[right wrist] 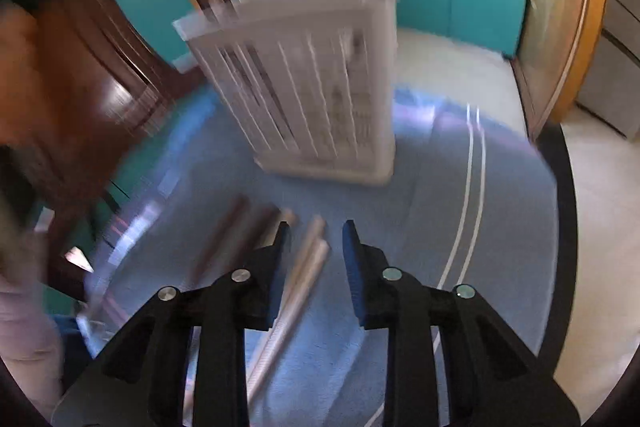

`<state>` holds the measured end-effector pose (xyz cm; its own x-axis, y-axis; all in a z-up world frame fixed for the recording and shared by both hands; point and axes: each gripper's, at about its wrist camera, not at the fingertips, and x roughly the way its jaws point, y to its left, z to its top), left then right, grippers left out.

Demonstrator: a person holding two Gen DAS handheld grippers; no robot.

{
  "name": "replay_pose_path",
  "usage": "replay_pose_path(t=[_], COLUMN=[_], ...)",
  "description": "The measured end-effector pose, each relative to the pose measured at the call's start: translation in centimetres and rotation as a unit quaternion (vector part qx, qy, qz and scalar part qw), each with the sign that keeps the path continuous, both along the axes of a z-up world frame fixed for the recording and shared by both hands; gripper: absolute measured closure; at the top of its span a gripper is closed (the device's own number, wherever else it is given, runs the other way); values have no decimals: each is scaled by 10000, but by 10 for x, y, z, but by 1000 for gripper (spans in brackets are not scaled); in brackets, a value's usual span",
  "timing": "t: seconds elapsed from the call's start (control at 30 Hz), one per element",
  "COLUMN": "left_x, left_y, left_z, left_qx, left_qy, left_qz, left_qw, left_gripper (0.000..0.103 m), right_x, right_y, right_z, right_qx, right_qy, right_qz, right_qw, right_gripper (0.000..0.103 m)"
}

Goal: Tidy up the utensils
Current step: 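Raise both chopsticks upright and drop them into the white holder, opening both tools, then grasp a reddish-brown chopstick with the left tool while the right tool grasps a light wooden one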

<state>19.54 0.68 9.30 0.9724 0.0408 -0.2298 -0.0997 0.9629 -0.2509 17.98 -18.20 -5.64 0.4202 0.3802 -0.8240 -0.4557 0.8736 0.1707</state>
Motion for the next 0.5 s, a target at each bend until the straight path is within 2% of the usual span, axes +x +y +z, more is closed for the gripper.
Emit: replay_pose_path(t=[0.13,0.2,0.3,0.4,0.5], left_x=[-14,-18,-21,-22,-22], left_y=[2,2,2,-2,-4], left_z=[-6,-11,-24,-40,-69], left_qx=[-69,-81,-12,231,438], left_qy=[-37,10,220,430,873], left_qz=[31,30,-69,-98,-148], left_qw=[10000,10000,9997,9988,9951], left_gripper=[75,75,75,75,75], right_x=[3,3,2,5,8], right_y=[14,18,21,19,13], right_z=[-25,-32,-34,-35,-37], right_qx=[-261,-323,-347,-352,-391], right_qy=[328,319,337,410,400], right_qz=[-42,-45,-70,-98,-204], right_qw=[9991,9990,9988,9985,9982], right_gripper=[79,80,80,94,93])
